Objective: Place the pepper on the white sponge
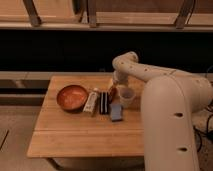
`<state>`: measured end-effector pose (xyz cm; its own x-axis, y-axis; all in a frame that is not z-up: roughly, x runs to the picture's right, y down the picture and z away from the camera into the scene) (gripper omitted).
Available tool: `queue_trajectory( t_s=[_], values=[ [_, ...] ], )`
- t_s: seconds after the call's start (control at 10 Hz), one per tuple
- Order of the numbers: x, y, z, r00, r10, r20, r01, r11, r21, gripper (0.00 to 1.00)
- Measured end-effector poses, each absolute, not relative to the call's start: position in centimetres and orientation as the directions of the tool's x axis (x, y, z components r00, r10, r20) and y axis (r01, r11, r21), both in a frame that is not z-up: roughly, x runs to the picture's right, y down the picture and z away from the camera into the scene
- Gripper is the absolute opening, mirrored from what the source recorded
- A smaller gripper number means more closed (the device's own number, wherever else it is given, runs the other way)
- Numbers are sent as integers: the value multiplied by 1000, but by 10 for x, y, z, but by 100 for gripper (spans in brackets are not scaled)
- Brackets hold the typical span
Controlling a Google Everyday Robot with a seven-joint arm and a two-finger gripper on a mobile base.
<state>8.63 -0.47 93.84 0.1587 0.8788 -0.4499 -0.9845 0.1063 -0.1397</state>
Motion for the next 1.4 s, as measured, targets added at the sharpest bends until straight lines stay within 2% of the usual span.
queue_trajectory(
  t_s=[0.4, 0.9, 1.1, 1.4],
  values=[
    [91, -13, 956, 168, 879, -447, -983, 114, -145, 65],
    [112, 10, 987, 131, 864, -486, -990, 92, -104, 65],
    [98, 16, 998, 137, 856, -499, -988, 83, -130, 65],
    [76, 10, 995, 180, 853, -490, -979, 105, -176, 65]
  ],
)
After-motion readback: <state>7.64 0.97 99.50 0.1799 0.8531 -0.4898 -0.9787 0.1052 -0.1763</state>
